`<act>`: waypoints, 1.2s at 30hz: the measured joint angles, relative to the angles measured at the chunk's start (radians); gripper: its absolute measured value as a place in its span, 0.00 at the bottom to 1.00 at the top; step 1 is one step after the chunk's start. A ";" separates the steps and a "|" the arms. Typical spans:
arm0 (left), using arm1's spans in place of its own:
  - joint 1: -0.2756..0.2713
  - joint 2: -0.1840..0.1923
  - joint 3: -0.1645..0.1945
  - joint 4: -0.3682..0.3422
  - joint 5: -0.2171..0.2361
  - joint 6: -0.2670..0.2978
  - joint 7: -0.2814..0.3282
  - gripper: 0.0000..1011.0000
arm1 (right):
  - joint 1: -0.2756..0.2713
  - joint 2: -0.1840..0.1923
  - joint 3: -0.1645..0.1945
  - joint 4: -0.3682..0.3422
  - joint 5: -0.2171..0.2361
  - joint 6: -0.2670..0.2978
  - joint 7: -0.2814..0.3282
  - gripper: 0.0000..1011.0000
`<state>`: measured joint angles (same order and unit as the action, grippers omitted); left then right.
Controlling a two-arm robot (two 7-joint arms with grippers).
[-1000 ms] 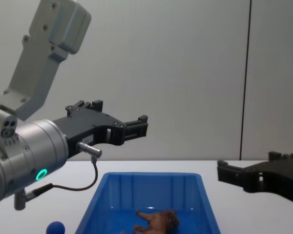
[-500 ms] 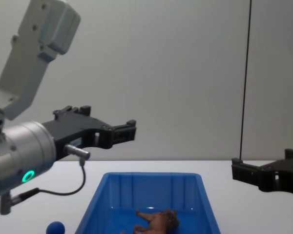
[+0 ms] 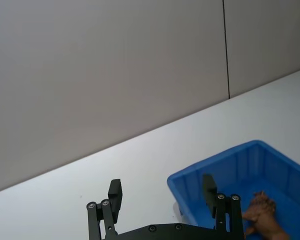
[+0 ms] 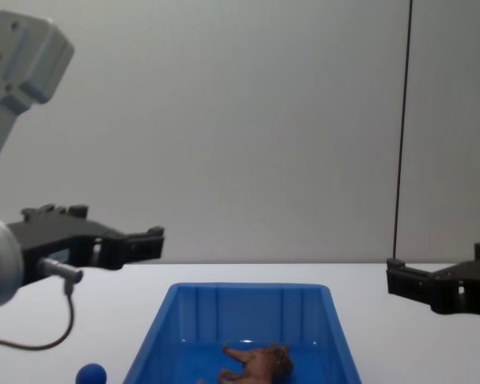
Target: Pick up the two dolls from the table and place them into the box.
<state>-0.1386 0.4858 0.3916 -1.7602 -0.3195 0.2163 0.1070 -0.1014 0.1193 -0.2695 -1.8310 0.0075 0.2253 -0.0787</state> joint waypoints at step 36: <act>-0.012 0.056 -0.049 0.115 -0.022 0.154 -0.200 0.99 | -0.004 0.002 0.001 -0.004 -0.001 -0.002 -0.005 0.99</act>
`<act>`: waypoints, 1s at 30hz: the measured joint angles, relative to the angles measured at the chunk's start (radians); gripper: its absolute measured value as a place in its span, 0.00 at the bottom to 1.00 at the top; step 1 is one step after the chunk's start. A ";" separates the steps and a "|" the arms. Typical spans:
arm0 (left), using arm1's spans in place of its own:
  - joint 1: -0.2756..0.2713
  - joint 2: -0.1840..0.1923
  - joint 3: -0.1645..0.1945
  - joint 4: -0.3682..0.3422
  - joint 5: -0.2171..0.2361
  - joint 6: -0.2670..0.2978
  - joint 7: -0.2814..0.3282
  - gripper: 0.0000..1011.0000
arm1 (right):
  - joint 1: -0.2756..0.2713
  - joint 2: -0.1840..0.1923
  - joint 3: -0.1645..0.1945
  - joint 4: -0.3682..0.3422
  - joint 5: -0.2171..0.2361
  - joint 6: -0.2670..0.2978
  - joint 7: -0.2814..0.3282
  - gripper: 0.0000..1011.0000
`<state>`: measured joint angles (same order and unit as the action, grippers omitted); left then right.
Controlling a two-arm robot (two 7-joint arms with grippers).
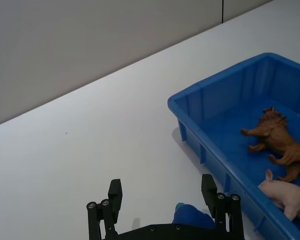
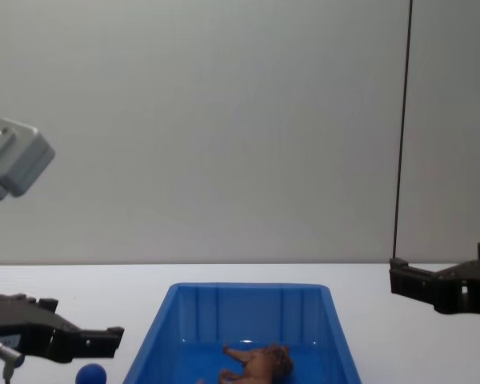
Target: Pick up the two dolls from the table and place them into the box.
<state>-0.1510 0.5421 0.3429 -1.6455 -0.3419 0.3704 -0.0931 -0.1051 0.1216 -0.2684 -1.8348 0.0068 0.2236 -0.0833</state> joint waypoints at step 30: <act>-0.026 0.003 -0.010 0.070 0.026 0.024 -0.141 0.99 | 0.000 0.000 0.000 0.000 0.000 0.000 0.000 0.99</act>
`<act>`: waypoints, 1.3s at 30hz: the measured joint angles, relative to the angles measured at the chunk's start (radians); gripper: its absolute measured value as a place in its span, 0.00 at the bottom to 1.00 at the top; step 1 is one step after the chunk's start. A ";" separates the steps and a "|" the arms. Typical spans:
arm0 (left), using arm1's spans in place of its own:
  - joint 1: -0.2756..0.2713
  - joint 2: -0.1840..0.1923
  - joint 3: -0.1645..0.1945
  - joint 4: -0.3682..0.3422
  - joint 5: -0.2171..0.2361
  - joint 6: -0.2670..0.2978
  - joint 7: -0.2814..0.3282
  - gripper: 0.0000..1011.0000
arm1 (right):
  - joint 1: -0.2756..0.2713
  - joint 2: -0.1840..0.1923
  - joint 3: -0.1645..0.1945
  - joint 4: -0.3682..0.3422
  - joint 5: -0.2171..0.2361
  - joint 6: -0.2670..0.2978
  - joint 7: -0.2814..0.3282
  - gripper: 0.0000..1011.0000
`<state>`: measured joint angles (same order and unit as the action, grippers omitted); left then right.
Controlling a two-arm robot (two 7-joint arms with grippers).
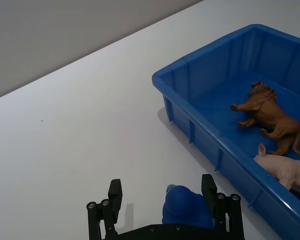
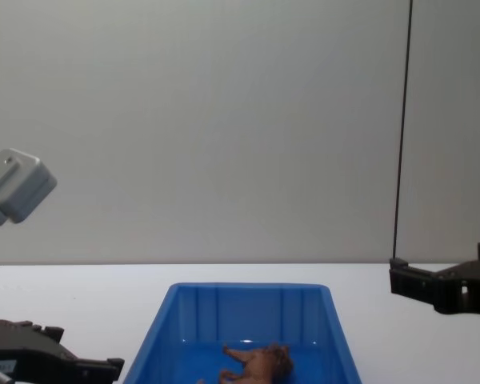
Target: Pick up the two dolls from the table and place them into the box.
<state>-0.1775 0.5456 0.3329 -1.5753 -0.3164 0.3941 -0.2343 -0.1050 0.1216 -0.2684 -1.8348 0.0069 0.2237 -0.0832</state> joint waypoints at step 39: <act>-0.024 -0.012 0.003 0.047 0.040 0.024 -0.073 0.29 | 0.000 0.000 0.000 0.000 0.000 0.000 0.000 0.99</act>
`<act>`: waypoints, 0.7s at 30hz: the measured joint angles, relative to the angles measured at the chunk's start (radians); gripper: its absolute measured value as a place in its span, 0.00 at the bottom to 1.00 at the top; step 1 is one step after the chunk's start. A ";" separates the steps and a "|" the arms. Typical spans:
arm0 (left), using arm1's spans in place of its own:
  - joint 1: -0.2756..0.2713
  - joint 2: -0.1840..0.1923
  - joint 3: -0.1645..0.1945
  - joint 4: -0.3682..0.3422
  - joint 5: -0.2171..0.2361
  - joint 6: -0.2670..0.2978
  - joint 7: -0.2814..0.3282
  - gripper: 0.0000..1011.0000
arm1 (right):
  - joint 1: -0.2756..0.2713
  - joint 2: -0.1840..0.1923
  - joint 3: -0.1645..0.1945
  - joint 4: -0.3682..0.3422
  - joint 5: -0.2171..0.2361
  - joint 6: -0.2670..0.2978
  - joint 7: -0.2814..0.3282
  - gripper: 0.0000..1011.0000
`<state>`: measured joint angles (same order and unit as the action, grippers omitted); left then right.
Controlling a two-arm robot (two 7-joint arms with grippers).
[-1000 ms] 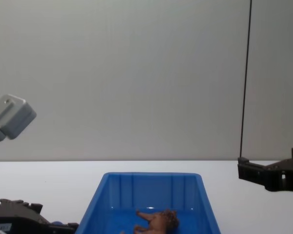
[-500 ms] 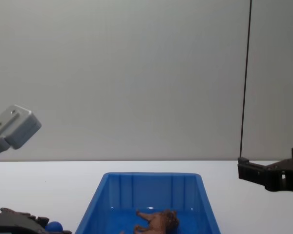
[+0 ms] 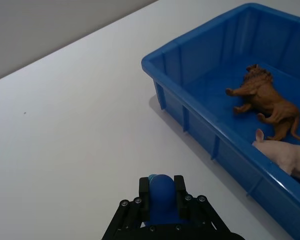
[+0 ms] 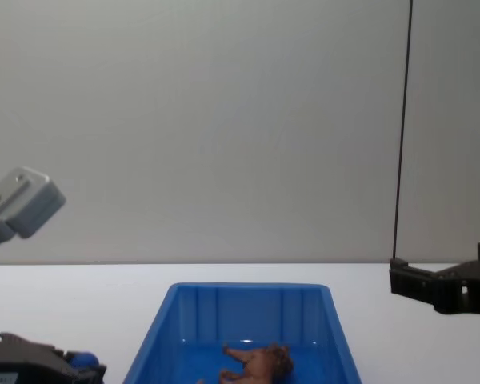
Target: Pick up the two dolls from the table and place them into the box.
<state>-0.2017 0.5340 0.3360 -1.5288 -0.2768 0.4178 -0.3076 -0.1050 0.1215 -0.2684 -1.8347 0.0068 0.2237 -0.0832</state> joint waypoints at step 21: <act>-0.026 0.000 -0.029 -0.090 -0.023 -0.111 0.014 0.18 | 0.000 0.000 0.000 0.000 0.000 0.000 0.000 0.99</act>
<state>-0.2281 0.5341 0.3065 -1.6184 -0.2996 0.3065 -0.2940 -0.1050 0.1215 -0.2684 -1.8347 0.0068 0.2237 -0.0832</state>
